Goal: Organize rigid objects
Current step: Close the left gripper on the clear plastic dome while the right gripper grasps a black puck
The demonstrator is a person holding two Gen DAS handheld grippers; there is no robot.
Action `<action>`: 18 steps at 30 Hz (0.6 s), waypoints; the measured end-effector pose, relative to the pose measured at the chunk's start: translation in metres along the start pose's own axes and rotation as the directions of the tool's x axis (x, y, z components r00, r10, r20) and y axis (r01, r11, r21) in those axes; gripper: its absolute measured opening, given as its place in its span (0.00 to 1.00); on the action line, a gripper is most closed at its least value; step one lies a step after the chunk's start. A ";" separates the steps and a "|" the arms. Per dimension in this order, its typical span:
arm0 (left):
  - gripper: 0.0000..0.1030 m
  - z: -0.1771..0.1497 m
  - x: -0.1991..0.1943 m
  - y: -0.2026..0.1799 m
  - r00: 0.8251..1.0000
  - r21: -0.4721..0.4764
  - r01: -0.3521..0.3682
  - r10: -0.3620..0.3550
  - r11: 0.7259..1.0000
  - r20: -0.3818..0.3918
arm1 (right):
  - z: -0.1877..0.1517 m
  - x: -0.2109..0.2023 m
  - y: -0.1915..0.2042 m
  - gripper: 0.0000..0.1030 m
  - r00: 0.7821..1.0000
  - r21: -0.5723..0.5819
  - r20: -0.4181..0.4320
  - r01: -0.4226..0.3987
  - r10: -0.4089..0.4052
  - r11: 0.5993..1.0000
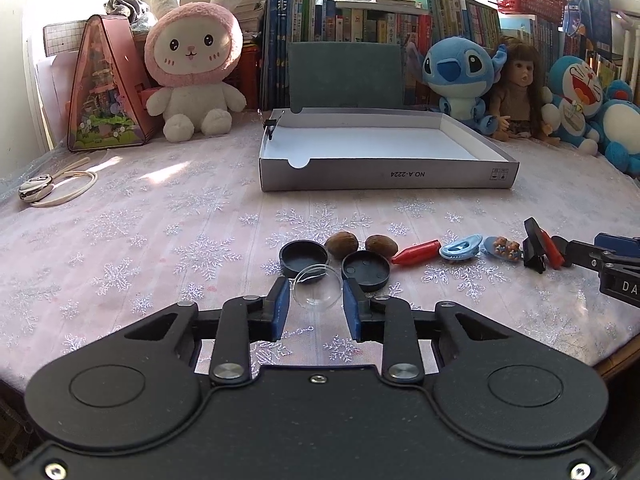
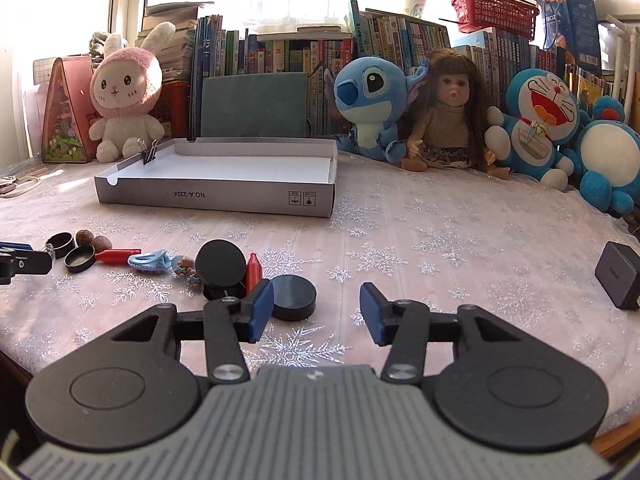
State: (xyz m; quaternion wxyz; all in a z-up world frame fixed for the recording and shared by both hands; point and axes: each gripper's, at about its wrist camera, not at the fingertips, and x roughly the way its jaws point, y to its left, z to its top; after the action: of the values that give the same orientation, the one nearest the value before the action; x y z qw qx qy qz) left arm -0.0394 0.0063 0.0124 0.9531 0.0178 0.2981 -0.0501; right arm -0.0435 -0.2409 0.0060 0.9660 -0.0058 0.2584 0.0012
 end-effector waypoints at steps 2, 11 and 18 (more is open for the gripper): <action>0.27 0.000 0.000 0.000 1.000 0.008 -0.005 0.005 1.000 0.004 | 0.000 0.003 0.002 0.52 1.000 -0.002 -0.006 -0.003 0.003 1.000; 0.37 -0.001 0.002 0.001 1.000 -0.009 -0.023 0.023 1.000 0.007 | 0.004 0.014 0.010 0.51 0.999 -0.009 -0.022 -0.025 0.024 1.000; 0.62 -0.003 0.006 0.000 0.997 0.027 -0.071 0.070 0.997 0.025 | 0.001 0.018 0.010 0.51 0.999 -0.001 -0.040 -0.025 0.025 1.000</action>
State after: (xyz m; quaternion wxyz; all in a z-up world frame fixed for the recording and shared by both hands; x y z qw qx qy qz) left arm -0.0359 0.0055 0.0068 0.9573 0.0411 0.2853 -0.0207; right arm -0.0275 -0.2313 -0.0019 0.9606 -0.0033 0.2776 0.0131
